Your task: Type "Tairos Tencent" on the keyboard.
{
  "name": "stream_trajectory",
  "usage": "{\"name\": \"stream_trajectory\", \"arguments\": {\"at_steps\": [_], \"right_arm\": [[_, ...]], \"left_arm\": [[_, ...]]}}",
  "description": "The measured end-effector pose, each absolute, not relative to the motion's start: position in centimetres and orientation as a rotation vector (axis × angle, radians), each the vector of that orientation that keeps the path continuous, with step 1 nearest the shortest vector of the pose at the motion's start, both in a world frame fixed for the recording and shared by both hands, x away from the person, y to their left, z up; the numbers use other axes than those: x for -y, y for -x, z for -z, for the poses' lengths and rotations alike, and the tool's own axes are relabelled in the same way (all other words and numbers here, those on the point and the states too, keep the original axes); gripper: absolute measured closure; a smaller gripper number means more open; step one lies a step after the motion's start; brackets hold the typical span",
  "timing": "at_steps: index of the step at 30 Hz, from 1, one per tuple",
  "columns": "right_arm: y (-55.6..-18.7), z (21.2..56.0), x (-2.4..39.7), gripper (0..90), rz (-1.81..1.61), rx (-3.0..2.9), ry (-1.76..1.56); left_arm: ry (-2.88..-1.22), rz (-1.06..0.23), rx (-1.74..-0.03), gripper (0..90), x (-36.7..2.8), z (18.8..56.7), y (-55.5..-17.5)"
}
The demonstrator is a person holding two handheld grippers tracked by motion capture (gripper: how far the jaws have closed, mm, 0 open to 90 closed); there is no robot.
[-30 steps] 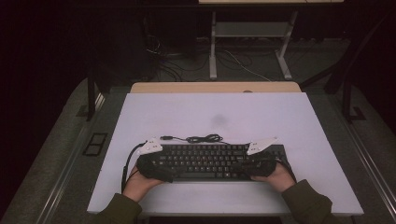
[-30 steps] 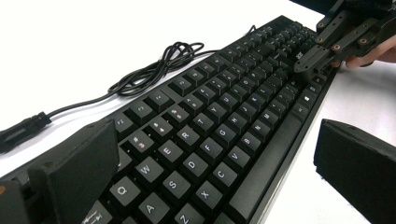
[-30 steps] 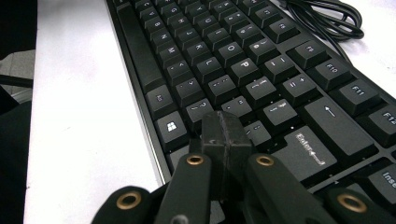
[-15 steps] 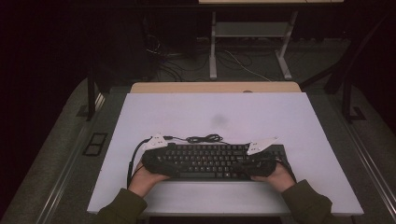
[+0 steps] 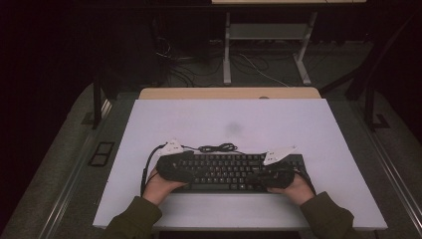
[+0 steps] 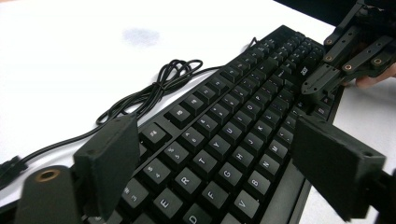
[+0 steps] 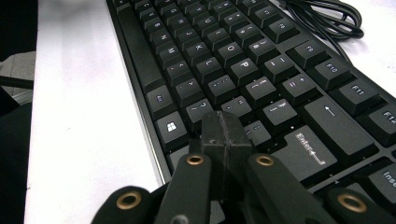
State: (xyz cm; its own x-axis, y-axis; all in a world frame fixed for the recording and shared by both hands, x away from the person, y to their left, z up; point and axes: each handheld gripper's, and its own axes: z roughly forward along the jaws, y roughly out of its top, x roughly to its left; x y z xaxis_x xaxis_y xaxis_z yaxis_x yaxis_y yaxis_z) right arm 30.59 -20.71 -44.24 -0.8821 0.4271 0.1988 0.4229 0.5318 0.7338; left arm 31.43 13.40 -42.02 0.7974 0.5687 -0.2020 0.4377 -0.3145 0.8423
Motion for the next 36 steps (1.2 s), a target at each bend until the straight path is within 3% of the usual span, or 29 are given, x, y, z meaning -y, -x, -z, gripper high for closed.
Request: {"name": "stream_trajectory", "arguments": {"at_steps": [4,10,16,24,36], "right_arm": [[-30.6,44.2,20.7,89.5,-1.314,-2.744,-0.764],[-30.6,44.3,20.7,89.5,-1.314,-2.745,-0.765],[-30.6,44.2,20.7,89.5,-1.314,-2.745,-0.767],[-30.6,44.2,20.7,89.5,-1.313,-2.745,-0.766],[-30.6,44.2,20.7,89.5,-1.313,-2.744,-0.765]], "left_arm": [[-1.969,-0.128,-0.749,30.1,-12.9,42.2,-31.8],[-2.0,-0.123,-0.773,42.3,-12.3,42.5,-32.3],[-2.041,-0.118,-0.783,66.2,-11.9,42.7,-32.7],[-2.11,-0.118,-0.768,86.0,-11.3,42.8,-32.7],[-2.165,-0.108,-0.776,89.0,-11.2,43.1,-33.1]]}}
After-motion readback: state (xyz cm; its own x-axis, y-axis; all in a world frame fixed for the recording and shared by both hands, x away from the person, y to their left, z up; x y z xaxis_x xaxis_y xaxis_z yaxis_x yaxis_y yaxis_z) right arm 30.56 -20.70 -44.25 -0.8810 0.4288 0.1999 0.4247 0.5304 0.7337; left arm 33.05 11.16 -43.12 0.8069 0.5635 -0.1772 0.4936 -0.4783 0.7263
